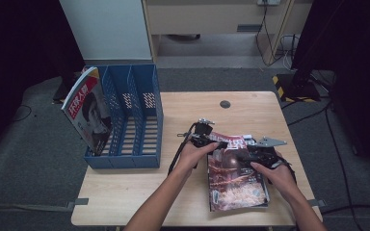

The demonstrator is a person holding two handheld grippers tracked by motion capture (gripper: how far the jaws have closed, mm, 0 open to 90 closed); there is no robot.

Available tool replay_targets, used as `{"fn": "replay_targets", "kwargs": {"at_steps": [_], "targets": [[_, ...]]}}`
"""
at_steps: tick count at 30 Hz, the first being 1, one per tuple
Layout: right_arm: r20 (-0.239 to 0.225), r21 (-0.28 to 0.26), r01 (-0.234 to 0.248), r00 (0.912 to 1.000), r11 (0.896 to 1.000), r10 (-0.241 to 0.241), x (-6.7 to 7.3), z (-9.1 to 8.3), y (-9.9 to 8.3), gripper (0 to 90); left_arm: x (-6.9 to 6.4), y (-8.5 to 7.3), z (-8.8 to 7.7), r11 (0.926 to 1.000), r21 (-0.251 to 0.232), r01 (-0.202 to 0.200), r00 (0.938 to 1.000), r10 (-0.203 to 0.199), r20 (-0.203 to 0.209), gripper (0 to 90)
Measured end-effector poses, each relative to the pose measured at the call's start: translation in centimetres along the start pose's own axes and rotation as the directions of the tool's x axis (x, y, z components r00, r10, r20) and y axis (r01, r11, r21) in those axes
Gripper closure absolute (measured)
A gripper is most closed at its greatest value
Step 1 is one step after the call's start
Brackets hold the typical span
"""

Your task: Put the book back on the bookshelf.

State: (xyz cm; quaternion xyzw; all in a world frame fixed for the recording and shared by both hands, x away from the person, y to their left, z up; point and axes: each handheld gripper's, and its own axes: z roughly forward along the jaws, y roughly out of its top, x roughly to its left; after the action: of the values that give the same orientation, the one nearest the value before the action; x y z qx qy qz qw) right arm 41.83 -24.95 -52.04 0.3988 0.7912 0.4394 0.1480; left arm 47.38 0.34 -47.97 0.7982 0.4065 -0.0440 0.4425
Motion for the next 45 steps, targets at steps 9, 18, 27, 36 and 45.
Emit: {"fn": "replay_targets", "kwargs": {"at_steps": [9,18,27,36,45], "targets": [[0.008,-0.003,0.009,0.9999,1.000,-0.009,0.1,0.0,0.0,30.7,0.3,0.0,0.7,0.9996,0.007,0.027,0.9996,-0.027,0.011,46.6],[-0.004,-0.023,-0.021,0.9998,1.000,0.021,-0.1,-0.1,-0.2,30.3,-0.4,0.4,-0.1,0.9991,-0.018,0.039,0.9991,-0.039,0.016,70.7],[-0.018,-0.059,-0.098,0.9951,0.993,0.097,-0.7,-0.3,-0.2,17.7,-1.9,0.9,-1.3,0.9985,-0.050,-0.021,0.9998,0.021,0.005,77.0],[-0.084,-0.057,-0.082,0.9935,0.995,0.077,-0.1,-0.5,0.1,12.0,-3.1,1.7,-2.6,0.9937,-0.050,-0.100,0.9950,0.100,-0.010,78.8],[-0.116,-0.060,-0.074,0.9910,0.995,0.066,0.3,-0.8,0.3,17.9,-3.6,1.8,-3.3,0.9907,-0.068,-0.118,0.9929,0.119,0.006,79.3]]}}
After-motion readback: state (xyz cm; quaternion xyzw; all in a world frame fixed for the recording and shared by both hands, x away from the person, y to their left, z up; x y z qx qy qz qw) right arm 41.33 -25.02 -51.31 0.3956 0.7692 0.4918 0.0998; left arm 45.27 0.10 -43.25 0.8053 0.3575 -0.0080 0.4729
